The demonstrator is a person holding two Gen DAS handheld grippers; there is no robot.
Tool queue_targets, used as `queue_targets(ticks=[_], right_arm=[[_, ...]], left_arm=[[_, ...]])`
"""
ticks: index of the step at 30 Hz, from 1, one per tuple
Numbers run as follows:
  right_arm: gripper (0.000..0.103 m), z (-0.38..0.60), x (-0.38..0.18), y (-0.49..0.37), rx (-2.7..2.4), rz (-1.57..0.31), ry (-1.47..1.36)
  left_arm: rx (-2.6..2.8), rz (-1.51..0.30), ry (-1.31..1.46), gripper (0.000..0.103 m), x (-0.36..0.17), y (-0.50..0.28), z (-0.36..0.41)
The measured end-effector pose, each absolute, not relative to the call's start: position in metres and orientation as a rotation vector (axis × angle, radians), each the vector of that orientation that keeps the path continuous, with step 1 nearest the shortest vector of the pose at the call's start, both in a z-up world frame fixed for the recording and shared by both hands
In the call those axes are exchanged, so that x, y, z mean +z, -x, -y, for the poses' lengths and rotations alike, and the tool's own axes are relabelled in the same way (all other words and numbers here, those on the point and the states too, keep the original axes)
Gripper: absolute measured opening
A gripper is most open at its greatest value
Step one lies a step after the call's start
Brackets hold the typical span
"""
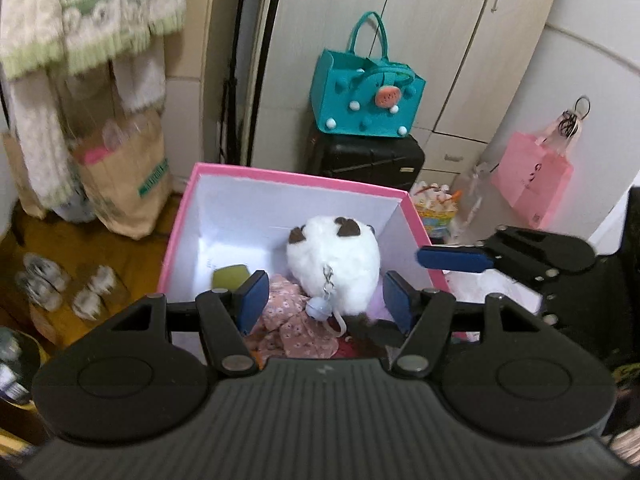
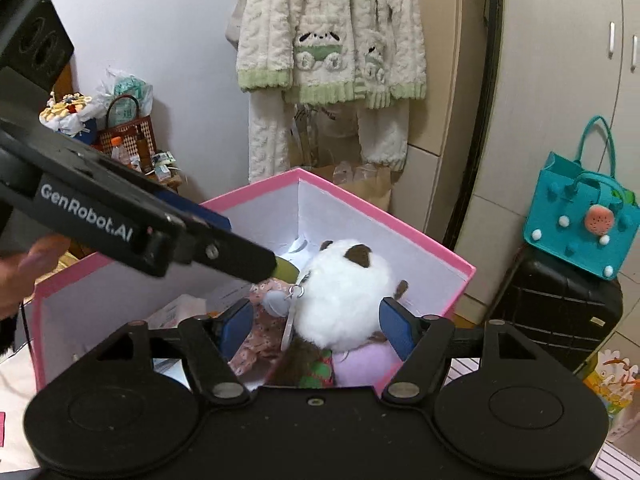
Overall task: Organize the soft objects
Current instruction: 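Lower the white plush toy into the pink box and open the left gripper, then withdraw the left tool from the box toward the white mesh bath puff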
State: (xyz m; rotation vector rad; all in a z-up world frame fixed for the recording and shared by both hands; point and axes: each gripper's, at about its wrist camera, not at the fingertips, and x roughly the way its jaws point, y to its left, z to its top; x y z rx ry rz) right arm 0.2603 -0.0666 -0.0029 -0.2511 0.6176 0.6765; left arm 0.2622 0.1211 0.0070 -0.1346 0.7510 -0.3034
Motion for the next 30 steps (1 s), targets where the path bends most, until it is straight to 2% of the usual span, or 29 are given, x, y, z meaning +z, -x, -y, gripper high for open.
queue_targets(ticks=[6, 19, 30], right_arm=[[0.074, 0.084, 0.013, -0.228, 0.703, -0.620, 0.241], [0.074, 0.124, 0.057, -0.170, 0.747, -0.638, 0.139], [0.074, 0.165, 0.072, -0.123, 0.757, -0.637, 0.102]], left_arm=[[-0.282, -0.733, 0.021, 0.062, 0.026, -0.229, -0.112], [-0.341, -0.750, -0.034, 0.064, 0.070, -0.167, -0.097], [-0.452, -0.817, -0.089, 0.068, 0.073, -0.125, -0.068]])
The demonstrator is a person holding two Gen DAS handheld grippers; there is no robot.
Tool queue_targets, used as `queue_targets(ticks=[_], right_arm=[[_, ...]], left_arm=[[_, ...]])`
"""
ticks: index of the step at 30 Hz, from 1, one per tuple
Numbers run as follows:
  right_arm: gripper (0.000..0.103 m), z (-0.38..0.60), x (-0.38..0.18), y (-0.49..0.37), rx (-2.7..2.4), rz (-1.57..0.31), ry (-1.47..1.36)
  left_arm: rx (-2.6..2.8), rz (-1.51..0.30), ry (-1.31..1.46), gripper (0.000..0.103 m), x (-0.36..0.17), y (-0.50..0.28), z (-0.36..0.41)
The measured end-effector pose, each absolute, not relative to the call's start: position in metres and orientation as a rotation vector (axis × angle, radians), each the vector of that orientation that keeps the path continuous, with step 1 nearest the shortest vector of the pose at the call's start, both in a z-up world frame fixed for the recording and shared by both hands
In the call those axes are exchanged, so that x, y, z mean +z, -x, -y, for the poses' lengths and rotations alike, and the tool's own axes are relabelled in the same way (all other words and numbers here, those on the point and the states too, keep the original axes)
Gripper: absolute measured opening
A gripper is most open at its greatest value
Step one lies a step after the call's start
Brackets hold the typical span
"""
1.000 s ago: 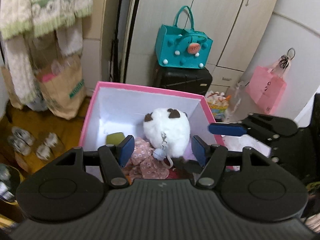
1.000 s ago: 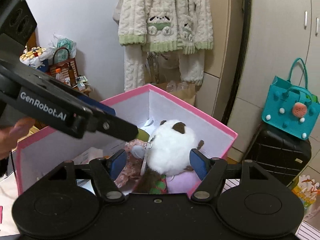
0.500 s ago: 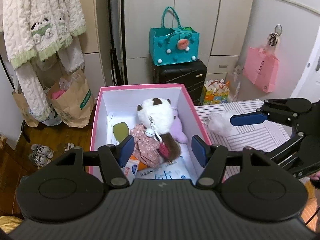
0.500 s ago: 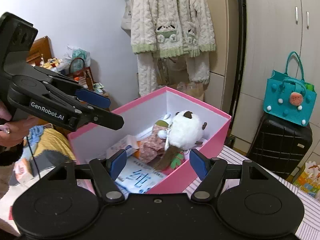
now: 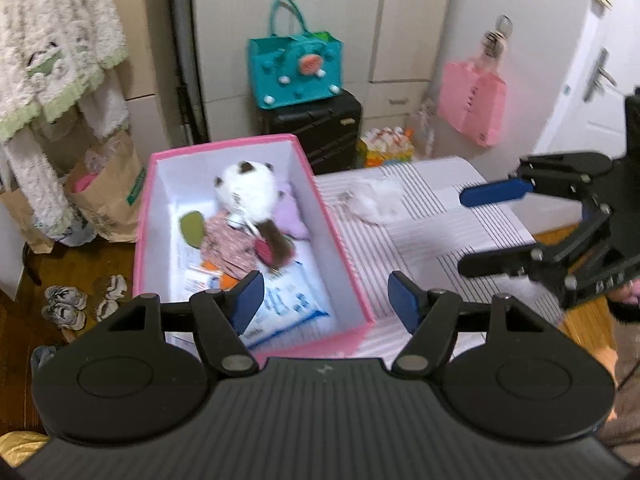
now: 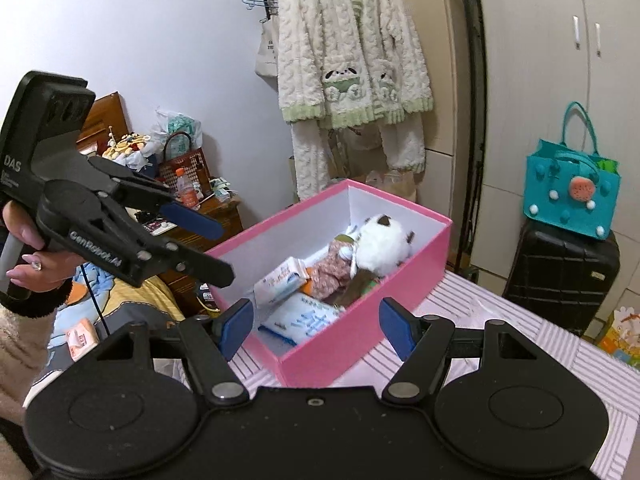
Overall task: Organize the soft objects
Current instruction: 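Withdraw the left tool from the box toward the white mesh bath puff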
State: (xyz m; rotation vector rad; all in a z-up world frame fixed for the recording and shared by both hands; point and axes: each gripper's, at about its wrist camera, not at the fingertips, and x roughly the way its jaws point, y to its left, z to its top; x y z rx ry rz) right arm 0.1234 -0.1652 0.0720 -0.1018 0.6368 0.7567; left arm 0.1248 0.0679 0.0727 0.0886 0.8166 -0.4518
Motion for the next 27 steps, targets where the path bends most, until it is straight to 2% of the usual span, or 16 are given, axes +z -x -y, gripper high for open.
queue_targets(ticks=[12, 19, 27], right_arm=[[0.074, 0.225, 0.042, -0.100, 0.693, -0.708, 0.072], [0.074, 0.254, 0.022, -0.102, 0.643, -0.726, 0.052], [0.074, 0.278, 0.000, -0.118, 0.573, -0.659, 0.095]], left_arm=[[-0.564, -0.904, -0.176, 0.069, 0.046, -0.106, -0.018], [-0.610, -0.850, -0.180, 0.069, 0.039, -0.117, 0.014], [-0.611, -0.761, -0.172, 0.069, 0.029, -0.140, 0.050]])
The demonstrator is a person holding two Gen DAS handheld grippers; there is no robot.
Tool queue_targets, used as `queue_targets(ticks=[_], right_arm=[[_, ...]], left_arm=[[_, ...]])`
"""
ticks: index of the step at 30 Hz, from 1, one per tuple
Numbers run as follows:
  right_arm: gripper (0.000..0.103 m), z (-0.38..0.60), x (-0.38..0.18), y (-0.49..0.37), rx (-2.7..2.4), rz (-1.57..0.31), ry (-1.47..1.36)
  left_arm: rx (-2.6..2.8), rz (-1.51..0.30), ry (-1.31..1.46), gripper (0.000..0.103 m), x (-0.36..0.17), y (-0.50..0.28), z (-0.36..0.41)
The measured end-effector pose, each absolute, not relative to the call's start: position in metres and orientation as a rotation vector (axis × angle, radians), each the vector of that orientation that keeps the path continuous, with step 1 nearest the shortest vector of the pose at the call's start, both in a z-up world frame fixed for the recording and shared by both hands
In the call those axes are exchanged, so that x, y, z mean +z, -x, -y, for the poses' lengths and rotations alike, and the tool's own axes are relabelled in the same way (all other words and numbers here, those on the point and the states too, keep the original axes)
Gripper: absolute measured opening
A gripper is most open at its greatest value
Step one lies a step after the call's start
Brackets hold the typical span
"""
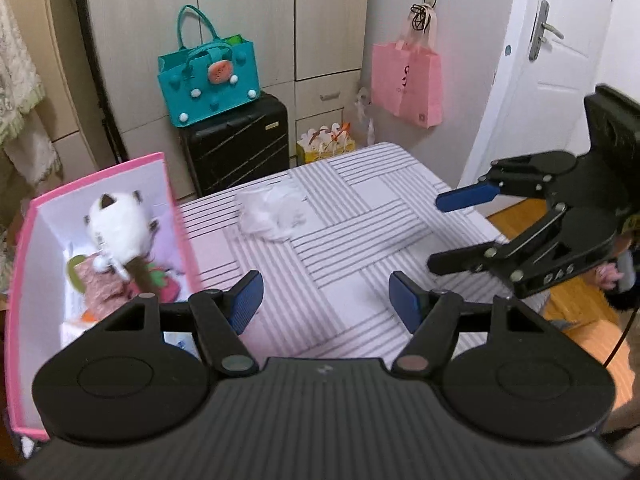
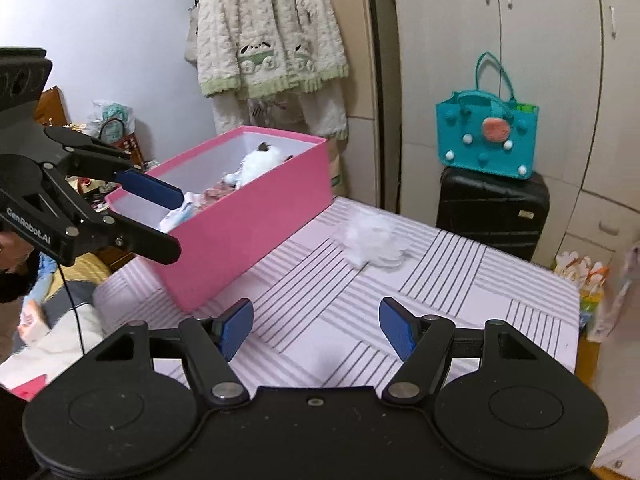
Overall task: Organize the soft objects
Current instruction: 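Withdraw the left tool from the box toward the white mesh bath puff, then lower the left gripper onto the white mesh bath puff and grasp it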
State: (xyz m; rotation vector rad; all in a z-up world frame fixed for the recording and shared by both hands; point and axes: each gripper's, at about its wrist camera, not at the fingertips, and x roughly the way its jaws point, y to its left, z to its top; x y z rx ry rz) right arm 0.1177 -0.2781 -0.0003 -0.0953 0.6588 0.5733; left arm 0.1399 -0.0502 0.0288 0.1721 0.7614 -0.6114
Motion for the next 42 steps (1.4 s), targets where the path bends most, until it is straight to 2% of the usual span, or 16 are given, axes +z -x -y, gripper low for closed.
queue_targets(ticks=[10, 16, 26, 35, 38, 40, 42], right_arm=[[0.074, 0.269, -0.028, -0.154, 0.592, -0.480, 0.234], [0.074, 0.262, -0.048, -0.193, 0.610, -0.526, 0.234], [0.075, 0.246, -0.076, -0.246, 0.643, -0.478, 0.347], [0.075, 0.239, -0.096, -0.282, 0.666, -0.579, 0.251], [0.069, 0.240, -0.099, -0.288, 0.669, -0.598, 0.199], [0.058, 0.239, -0.100, -0.287, 0.670, -0.589, 0.197], [0.044, 0.238, -0.101, -0.287, 0.673, -0.601, 0.196]], left_arm=[[-0.519, -0.720, -0.046, 0.069, -0.003, -0.189, 0.084], [-0.415, -0.734, 0.042, 0.068, -0.031, -0.230, 0.103], [-0.230, -0.758, 0.173, 0.066, -0.064, -0.283, 0.101], [-0.182, -0.784, 0.242, 0.062, -0.082, -0.307, 0.100], [-0.179, -0.792, 0.270, 0.061, -0.088, -0.312, 0.097], [-0.176, -0.787, 0.273, 0.059, -0.090, -0.314, 0.097], [-0.172, -0.779, 0.273, 0.055, -0.091, -0.313, 0.096]])
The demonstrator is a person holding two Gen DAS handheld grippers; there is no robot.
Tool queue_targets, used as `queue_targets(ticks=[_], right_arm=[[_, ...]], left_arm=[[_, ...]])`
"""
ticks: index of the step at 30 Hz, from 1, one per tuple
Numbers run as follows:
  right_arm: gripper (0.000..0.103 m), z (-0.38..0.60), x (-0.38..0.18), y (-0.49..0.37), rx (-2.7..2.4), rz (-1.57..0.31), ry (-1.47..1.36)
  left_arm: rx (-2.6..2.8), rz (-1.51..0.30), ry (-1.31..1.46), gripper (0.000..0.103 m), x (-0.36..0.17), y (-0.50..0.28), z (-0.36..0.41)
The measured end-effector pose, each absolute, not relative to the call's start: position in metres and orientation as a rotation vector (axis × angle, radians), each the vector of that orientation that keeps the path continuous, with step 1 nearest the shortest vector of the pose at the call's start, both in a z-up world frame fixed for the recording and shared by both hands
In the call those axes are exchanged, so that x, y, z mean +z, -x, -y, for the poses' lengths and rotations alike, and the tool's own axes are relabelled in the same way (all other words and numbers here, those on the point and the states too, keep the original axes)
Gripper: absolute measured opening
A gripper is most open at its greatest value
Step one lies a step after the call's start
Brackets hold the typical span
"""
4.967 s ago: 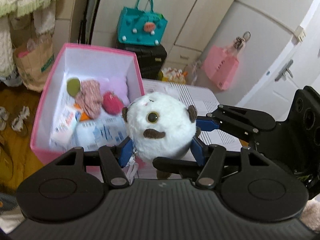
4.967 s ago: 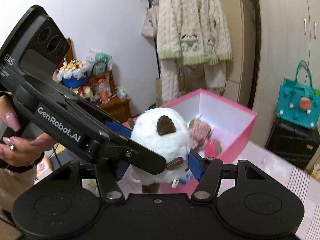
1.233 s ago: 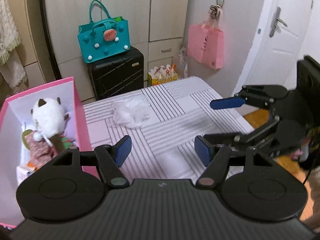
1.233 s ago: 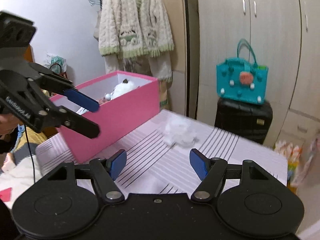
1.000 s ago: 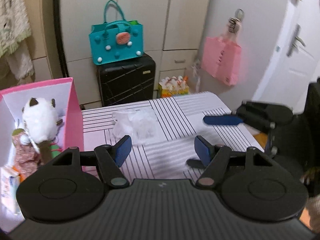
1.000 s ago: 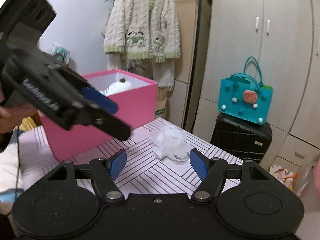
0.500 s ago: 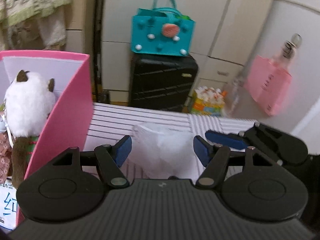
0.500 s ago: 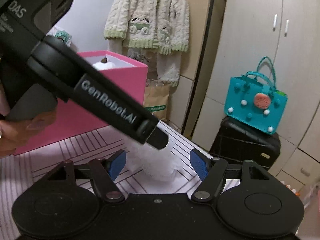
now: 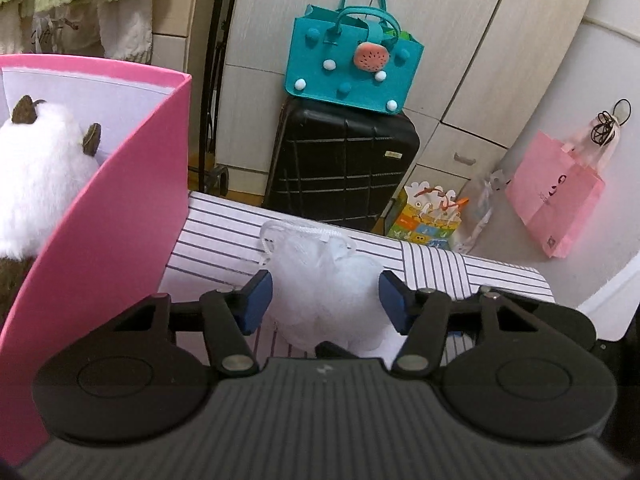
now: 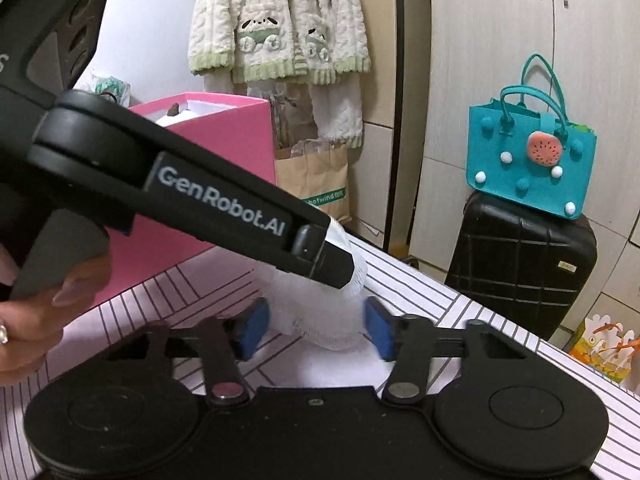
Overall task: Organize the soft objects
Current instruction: 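Lower the left gripper onto the white mesh bath puff and grasp it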
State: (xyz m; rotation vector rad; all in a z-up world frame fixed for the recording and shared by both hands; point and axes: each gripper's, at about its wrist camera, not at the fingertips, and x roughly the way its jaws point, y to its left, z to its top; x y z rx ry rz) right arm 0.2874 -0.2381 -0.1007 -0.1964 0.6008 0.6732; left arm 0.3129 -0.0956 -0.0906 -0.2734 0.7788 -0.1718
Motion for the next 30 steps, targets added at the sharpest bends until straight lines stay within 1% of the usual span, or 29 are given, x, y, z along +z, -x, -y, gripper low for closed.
queue_targets(ticks=[1, 3, 6, 9, 12, 18, 23, 25, 27, 30], right_arm=[[0.040, 0.238, -0.101, -0.287, 0.676, -0.607, 0.191], [0.028, 0.237, -0.102, -0.286, 0.678, -0.615, 0.183], [0.021, 0.236, -0.103, -0.285, 0.673, -0.623, 0.174], [0.017, 0.235, -0.102, -0.283, 0.666, -0.625, 0.172], [0.015, 0.233, -0.102, -0.280, 0.658, -0.629, 0.183], [0.014, 0.237, -0.097, -0.265, 0.644, -0.638, 0.167], [0.014, 0.250, -0.095, -0.258, 0.611, -0.710, 0.053], [0.014, 0.256, -0.094, -0.252, 0.614, -0.724, 0.016], [0.013, 0.260, -0.093, -0.244, 0.606, -0.726, 0.004], [0.013, 0.266, -0.090, -0.233, 0.604, -0.732, -0.025]], left_arm=[[-0.172, -0.776, 0.274, 0.054, -0.091, -0.313, 0.096], [-0.169, -0.778, 0.274, 0.053, -0.093, -0.313, 0.096], [-0.168, -0.783, 0.271, 0.053, -0.094, -0.314, 0.097], [-0.167, -0.783, 0.265, 0.050, -0.095, -0.312, 0.099], [-0.178, -0.788, 0.254, 0.047, -0.094, -0.308, 0.100], [-0.225, -0.782, 0.253, 0.047, -0.086, -0.292, 0.095], [-0.302, -0.789, 0.301, 0.047, -0.079, -0.275, 0.086], [-0.309, -0.773, 0.311, 0.048, -0.076, -0.268, 0.084], [-0.317, -0.758, 0.315, 0.052, -0.074, -0.263, 0.082], [-0.313, -0.758, 0.307, 0.053, -0.075, -0.263, 0.084]])
